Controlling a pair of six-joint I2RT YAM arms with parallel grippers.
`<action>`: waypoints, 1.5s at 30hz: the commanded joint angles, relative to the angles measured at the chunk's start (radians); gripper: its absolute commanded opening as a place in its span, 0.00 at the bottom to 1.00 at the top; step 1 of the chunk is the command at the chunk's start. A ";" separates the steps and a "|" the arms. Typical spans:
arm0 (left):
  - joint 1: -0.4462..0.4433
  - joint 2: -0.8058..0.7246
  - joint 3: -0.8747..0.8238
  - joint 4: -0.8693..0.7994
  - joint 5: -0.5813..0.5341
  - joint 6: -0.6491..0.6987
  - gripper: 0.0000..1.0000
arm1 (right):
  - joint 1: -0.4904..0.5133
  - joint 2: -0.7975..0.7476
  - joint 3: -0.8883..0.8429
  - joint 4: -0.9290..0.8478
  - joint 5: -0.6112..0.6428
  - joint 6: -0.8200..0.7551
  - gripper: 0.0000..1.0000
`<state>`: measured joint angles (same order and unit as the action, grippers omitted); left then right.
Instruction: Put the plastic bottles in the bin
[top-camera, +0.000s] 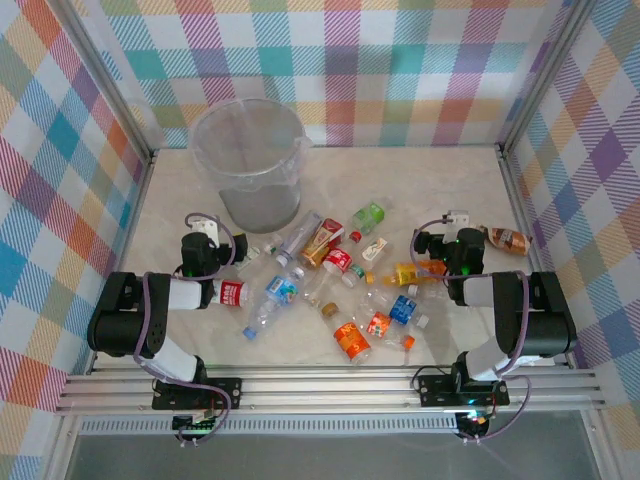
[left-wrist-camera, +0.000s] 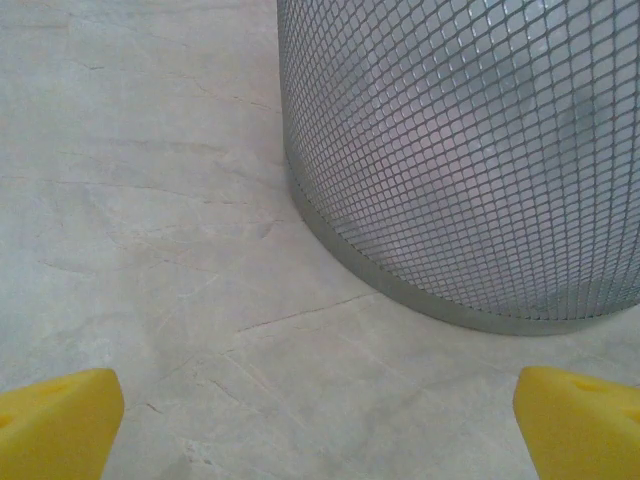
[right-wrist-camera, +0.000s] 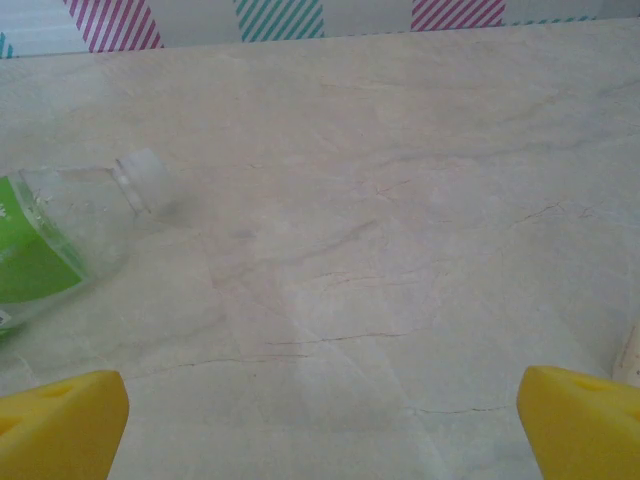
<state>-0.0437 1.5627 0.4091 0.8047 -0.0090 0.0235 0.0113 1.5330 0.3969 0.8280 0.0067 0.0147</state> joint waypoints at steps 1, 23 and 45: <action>-0.004 0.003 0.016 -0.005 -0.004 0.011 1.00 | -0.007 0.002 0.012 0.007 -0.023 -0.003 1.00; -0.005 0.003 0.017 -0.006 -0.004 0.012 1.00 | -0.008 0.002 0.013 0.006 -0.024 -0.003 1.00; -0.011 -0.017 0.018 -0.026 -0.051 0.001 1.00 | -0.008 -0.070 -0.080 0.115 0.031 0.023 1.00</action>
<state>-0.0441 1.5623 0.4095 0.7990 -0.0242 0.0227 0.0113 1.5154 0.3317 0.8921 0.0341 0.0238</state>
